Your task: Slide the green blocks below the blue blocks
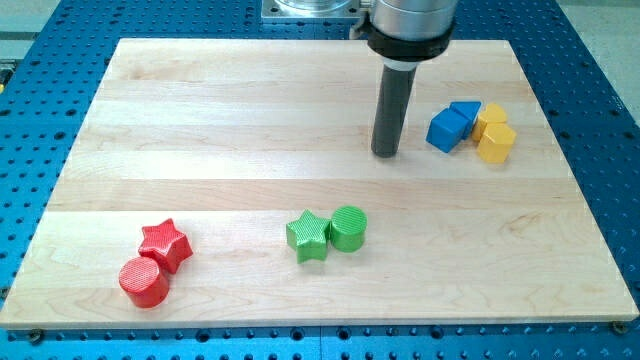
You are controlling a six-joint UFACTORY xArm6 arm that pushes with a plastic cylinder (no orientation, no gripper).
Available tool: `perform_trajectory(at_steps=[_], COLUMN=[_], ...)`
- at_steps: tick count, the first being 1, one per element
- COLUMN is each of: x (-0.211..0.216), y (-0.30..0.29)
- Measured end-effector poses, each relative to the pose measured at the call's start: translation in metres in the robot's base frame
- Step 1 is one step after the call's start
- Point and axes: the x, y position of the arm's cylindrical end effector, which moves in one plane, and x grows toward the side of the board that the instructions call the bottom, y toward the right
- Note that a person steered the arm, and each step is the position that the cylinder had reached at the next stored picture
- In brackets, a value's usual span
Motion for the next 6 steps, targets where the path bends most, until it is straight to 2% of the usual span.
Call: perform_trajectory(at_steps=[1,2,3,4,5,6], x=[-0.004,0.042,0.093,0.128,0.13,0.169], y=[-0.039,-0.166,-0.177,-0.109,-0.142,-0.172])
